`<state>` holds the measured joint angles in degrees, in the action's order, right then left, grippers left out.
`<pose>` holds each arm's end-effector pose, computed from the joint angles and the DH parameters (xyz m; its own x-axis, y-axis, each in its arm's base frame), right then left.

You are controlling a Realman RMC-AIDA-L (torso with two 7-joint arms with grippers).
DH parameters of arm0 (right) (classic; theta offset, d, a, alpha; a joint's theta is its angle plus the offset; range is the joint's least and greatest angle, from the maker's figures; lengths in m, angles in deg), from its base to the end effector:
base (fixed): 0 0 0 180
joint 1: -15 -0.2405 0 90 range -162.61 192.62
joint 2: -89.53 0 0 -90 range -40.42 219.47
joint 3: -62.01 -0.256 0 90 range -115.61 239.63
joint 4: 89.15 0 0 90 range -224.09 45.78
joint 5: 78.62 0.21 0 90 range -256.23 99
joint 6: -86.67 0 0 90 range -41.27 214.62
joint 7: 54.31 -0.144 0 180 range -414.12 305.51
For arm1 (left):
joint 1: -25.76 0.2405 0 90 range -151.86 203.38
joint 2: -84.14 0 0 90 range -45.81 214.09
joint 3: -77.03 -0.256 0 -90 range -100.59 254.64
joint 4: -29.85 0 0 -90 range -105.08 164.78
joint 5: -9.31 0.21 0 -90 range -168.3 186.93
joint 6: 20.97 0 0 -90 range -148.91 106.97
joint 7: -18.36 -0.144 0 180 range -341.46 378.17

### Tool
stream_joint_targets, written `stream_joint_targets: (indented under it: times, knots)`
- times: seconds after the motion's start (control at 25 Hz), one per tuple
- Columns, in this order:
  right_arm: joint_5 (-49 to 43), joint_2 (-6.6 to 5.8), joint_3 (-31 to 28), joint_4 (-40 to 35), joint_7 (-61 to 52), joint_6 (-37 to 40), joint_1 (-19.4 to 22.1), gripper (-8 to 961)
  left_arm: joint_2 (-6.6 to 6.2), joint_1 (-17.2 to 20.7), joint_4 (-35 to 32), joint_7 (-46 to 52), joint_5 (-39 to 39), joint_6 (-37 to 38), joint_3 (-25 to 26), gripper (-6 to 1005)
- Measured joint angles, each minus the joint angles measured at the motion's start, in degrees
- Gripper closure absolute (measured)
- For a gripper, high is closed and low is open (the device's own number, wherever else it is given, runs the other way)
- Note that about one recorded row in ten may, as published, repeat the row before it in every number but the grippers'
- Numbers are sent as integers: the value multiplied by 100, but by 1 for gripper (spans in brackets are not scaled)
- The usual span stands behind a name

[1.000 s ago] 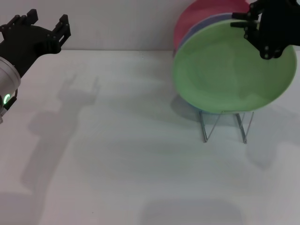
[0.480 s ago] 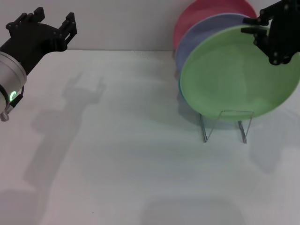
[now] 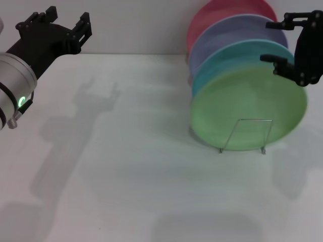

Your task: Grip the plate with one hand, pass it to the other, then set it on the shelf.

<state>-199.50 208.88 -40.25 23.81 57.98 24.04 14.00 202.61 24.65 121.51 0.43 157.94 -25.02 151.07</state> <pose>0.1533 0.2996 0.0965 0.8032 0.4531 0.3866 0.5862 -0.4857 -0.6485 -0.1683 0.3420 0.0292 0.7555 0.0865 0.6494 0.6403 -0.3072 -0.7040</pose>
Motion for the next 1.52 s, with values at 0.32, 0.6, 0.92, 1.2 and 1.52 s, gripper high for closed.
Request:
stream_joint_targets:
  times: [0.32,0.6,0.92,1.2,1.52]
  knots:
    - [694,11,84,-85,-579,48,56,371,0,9,-38,-1,-1,31,4,346]
    - [4766,3,-462,-2330,1207,2016,15,317,-12,1,-174,-61,31,380,12,347]
    - [8181,8,-1174,-4922,4442,111,-207,316,-18,-263,-476,-60,11,401,90,347]
    - [9806,50,-2124,-7478,4494,-1350,-681,316,-22,-384,-959,-73,73,1058,37,347]
    - [10480,53,-2170,-8402,4002,-1369,-729,317,9,-620,-3244,381,31,4808,-581,347]
